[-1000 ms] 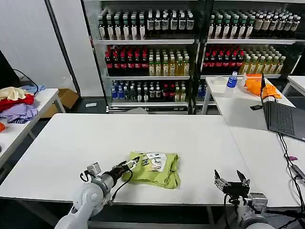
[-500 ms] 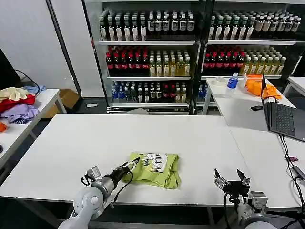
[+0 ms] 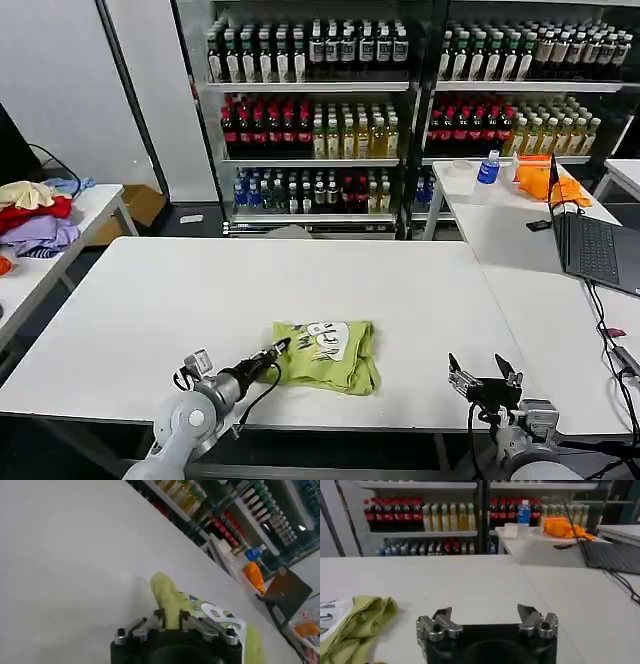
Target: Fold and organize the clothes.
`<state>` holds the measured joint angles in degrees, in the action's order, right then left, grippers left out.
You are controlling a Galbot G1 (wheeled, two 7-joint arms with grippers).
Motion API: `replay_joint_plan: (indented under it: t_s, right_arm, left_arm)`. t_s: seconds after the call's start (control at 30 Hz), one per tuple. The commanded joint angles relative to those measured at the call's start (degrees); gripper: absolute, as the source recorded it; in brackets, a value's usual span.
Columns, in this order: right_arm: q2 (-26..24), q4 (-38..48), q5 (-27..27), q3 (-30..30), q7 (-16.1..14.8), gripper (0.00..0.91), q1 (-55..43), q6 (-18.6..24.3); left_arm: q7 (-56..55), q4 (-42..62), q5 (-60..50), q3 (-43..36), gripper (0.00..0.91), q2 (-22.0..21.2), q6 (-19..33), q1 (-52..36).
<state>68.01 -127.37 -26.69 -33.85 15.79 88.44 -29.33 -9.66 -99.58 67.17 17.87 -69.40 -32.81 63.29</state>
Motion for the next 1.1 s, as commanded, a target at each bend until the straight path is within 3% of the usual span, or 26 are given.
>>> replay_joint_plan:
  t_s: [0.03, 0.2, 0.37, 0.4, 0.47, 0.67, 0.73, 0.83, 0.97, 1.03, 1.1]
  right_arm:
    - [0.00, -0.03, -0.12, -0.10, 0.08, 0.907, -0.14, -0.07]
    - [-0.09, 0.04, -0.77, -0.25, 0.19, 0.907, -0.96, -0.20]
    - [-0.18, 0.30, -1.72, -0.29, 0.21, 0.907, -2.30, -0.23]
    - [-0.14, 0.32, -1.80, -0.28, 0.21, 0.907, -2.47, -0.21]
    - [-0.07, 0.33, -1.95, -0.07, 0.24, 0.907, -2.96, -0.19]
    - [-0.30, -0.36, -2.53, -0.29, 0.19, 0.907, -3.11, -0.11]
    - [-0.36, -0.44, -2.76, -0.49, 0.15, 0.907, -2.96, -0.02]
    - [-0.28, -0.41, -2.81, -0.56, 0.09, 0.907, -2.72, 0.22]
    - [-0.23, -0.59, -2.73, -0.70, 0.00, 0.907, -1.87, 0.46]
    - [-0.27, -0.43, -2.56, -0.73, -0.05, 0.907, -1.35, 0.62]
    - [-0.34, -0.29, -2.39, -0.86, -0.01, 0.907, -0.94, 0.71]
  left_arm:
    - [-1.12, -6.48, 4.25, 5.03, 0.020, 1.83, 0.07, 0.01]
    - [-1.94, -9.39, 5.80, 12.44, 0.020, 7.76, -0.26, 0.76]
    - [-2.41, -8.31, 5.46, 23.56, 0.020, 19.99, -0.41, 1.85]
    - [-2.43, -7.83, 4.95, 25.20, 0.020, 20.42, -0.44, 1.86]
    - [-2.71, -6.48, 1.78, 29.18, 0.030, 27.20, -0.51, 1.61]
    - [-2.14, -8.40, -3.33, 32.43, 0.020, 37.77, -0.62, 0.93]
    - [-1.53, -11.53, -9.15, 29.39, 0.030, 38.36, -0.54, 1.84]
    - [-0.44, -15.59, -21.32, 19.15, 0.020, 35.91, -0.41, 4.70]
    - [-0.26, -13.89, -37.52, 2.73, 0.020, 28.98, -0.29, 4.03]
    - [-0.23, -8.71, -47.92, -2.94, 0.020, 23.92, -0.22, 1.49]
    - [-1.36, -6.21, -51.29, -6.79, 0.020, 19.32, -0.26, -0.16]
